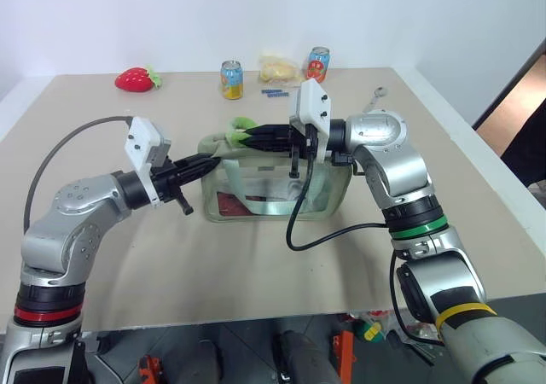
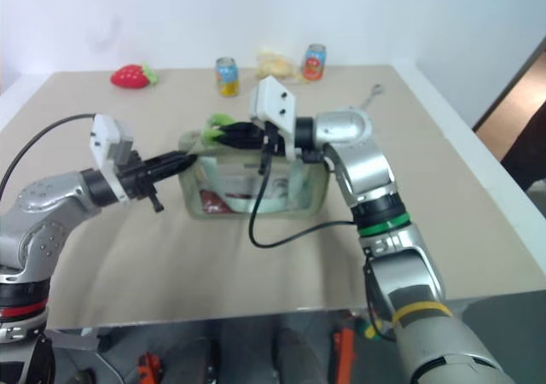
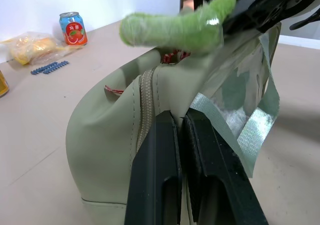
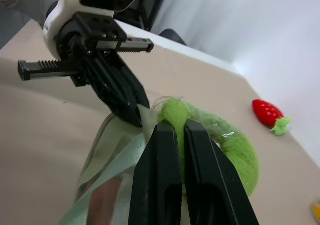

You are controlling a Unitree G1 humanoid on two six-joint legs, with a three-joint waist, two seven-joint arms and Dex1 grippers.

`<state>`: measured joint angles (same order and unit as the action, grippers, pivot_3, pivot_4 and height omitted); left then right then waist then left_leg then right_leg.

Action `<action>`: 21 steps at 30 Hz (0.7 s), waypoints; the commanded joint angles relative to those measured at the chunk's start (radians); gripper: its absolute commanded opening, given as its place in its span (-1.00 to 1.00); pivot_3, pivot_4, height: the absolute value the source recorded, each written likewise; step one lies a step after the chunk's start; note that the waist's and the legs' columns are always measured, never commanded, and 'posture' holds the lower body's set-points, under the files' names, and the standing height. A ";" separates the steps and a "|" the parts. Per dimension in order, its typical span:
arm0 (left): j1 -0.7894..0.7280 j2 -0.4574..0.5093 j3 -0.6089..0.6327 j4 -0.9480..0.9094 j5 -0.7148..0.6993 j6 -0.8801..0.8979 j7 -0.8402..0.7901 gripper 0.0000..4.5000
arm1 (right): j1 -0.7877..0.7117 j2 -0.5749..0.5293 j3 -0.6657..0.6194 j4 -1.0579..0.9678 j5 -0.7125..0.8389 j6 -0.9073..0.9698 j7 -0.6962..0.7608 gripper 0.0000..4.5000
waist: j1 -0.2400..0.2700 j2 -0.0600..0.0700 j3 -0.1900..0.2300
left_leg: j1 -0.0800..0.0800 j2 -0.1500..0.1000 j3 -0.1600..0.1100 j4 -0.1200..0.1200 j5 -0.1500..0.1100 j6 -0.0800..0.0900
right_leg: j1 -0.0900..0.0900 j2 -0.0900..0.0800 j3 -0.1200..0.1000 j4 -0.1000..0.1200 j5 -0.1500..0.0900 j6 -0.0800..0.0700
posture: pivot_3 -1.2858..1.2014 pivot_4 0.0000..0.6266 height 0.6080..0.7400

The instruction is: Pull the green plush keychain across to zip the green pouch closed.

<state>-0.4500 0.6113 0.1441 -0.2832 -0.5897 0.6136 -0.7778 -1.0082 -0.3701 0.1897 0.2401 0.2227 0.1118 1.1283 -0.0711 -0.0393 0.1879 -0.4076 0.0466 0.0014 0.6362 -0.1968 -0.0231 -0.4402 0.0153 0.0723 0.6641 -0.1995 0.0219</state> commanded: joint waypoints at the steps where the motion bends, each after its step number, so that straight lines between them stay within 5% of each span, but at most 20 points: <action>1: -0.048 -0.013 0.000 -0.027 -0.013 0.010 0.033 -1.00 | -0.058 -0.030 -0.065 -0.049 0.016 -0.031 -0.023 -0.99 | 0.002 0.000 0.000 | 0.000 0.000 0.000 0.000 0.000 0.000 | 0.000 0.000 0.000 0.000 0.000 0.000 | 0.03 -0.52 1.00; 21: -0.070 -0.040 -0.018 0.010 0.022 -0.013 0.064 -1.00 | -0.029 -0.186 -0.130 0.008 -0.005 -0.099 -0.055 -0.99 | 0.000 0.000 0.000 | 0.000 0.000 0.000 -0.002 0.000 0.000 | -0.001 0.000 0.000 0.000 -0.001 -0.001 | 0.03 -0.52 1.00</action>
<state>-0.5043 0.5650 0.1137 -0.2637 -0.5740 0.6269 -0.7231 -1.0281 -0.5326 0.1164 0.2454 0.2204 0.0362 1.0950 -0.0710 -0.0393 0.1880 -0.4078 0.0467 0.0013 0.6341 -0.1968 -0.0231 -0.4412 0.0157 0.0723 0.6640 -0.2007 0.0207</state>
